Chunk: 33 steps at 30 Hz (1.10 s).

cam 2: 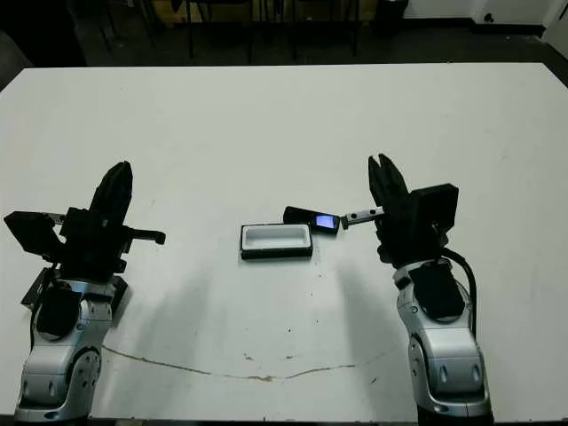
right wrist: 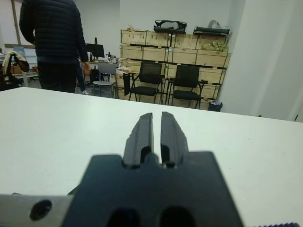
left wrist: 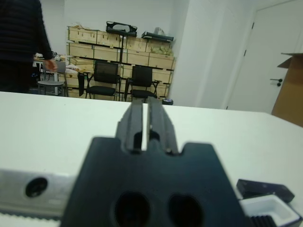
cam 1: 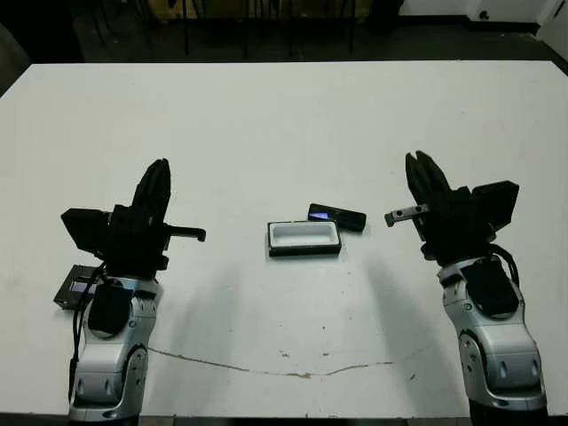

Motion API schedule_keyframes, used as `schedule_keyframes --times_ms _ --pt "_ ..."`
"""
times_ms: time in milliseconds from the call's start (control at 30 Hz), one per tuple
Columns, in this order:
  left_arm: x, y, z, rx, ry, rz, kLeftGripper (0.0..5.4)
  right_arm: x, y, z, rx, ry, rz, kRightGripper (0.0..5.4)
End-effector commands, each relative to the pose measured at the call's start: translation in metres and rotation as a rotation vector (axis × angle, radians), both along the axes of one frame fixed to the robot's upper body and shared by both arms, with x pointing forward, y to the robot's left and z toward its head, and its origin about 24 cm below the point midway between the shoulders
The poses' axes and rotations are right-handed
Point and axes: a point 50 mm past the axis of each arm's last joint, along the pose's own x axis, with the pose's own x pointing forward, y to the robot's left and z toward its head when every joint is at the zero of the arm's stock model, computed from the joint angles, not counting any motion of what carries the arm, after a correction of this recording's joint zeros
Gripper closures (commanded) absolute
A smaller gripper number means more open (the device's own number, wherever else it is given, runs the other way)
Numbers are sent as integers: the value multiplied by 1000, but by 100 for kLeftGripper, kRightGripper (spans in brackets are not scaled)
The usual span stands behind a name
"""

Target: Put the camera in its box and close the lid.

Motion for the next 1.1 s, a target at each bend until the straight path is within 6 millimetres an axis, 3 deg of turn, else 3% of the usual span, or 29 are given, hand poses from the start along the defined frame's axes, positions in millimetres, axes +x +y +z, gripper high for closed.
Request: schedule_keyframes --times_ms 33,400,800,933,1100 --pt "0 1 -3 -2 25 9 539 3 -5 -5 -24 39 -10 540" --pt "-2 -1 -5 1 35 2 539 5 -26 -4 -81 67 63 540" --pt "-3 -3 -7 17 40 2 539 35 -57 33 -360 140 279 540" --pt "-3 -4 -7 25 38 5 540 43 -61 36 -448 216 364 495" --pt "-3 -3 -7 35 40 3 540 54 -64 22 -453 345 508 413"
